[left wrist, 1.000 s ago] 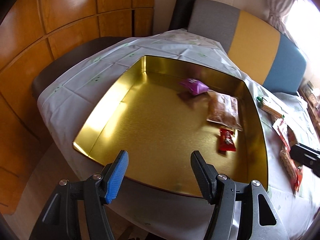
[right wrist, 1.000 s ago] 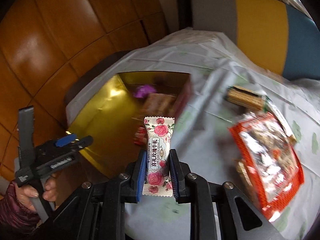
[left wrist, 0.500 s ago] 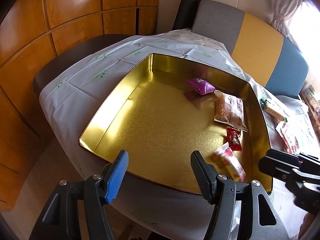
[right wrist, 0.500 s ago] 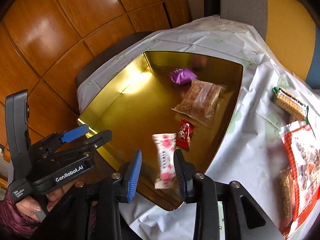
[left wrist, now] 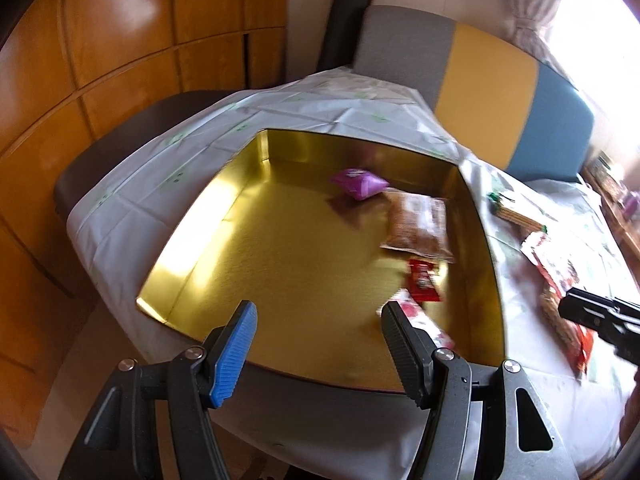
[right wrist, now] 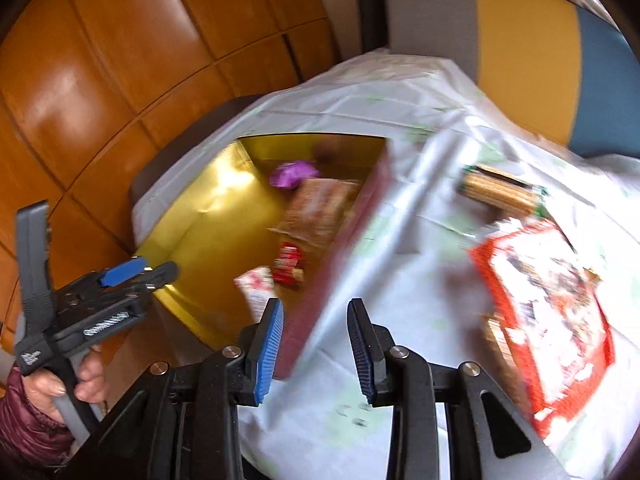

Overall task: Organize snacks
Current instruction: 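Carry the pink-rose candy bar to the gold tin and release it with the right gripper, then grasp the red-and-orange snack stick bag with the left gripper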

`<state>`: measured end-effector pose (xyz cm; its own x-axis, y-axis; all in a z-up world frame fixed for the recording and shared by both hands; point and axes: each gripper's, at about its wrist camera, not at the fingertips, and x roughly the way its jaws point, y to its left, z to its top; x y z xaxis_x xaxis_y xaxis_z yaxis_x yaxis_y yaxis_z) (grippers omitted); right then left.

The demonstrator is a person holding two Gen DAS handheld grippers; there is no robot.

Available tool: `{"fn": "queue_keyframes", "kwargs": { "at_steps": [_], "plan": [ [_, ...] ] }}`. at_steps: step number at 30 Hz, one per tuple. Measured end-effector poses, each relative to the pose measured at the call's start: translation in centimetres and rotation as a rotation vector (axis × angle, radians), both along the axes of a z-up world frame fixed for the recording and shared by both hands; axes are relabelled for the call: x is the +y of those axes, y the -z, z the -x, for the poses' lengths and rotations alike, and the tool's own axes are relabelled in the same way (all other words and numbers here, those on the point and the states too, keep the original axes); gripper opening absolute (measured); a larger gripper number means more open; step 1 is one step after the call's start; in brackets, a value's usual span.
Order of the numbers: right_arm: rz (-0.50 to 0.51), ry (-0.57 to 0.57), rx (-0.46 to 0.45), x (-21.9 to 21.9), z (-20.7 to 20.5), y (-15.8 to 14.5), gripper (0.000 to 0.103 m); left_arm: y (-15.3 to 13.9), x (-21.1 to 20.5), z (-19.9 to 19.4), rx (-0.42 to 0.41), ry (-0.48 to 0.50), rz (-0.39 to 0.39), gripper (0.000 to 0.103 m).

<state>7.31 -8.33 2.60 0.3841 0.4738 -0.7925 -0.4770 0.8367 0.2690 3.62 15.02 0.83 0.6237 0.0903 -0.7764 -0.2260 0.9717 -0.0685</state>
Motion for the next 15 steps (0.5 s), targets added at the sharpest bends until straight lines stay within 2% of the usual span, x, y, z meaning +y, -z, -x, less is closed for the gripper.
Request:
{"fn": "queue_keyframes", "kwargs": {
  "at_steps": [10, 15],
  "plan": [
    [0.018, 0.266, 0.071, -11.8, -2.3, 1.3, 0.039, -1.3, -7.2, -0.7, -0.006, 0.235, -0.003, 0.065],
    [0.031, 0.394, 0.1, -17.1, -3.9, 2.3, 0.043, -1.7, -11.6, -2.0, 0.011, 0.363, 0.037, 0.065]
  ]
}}
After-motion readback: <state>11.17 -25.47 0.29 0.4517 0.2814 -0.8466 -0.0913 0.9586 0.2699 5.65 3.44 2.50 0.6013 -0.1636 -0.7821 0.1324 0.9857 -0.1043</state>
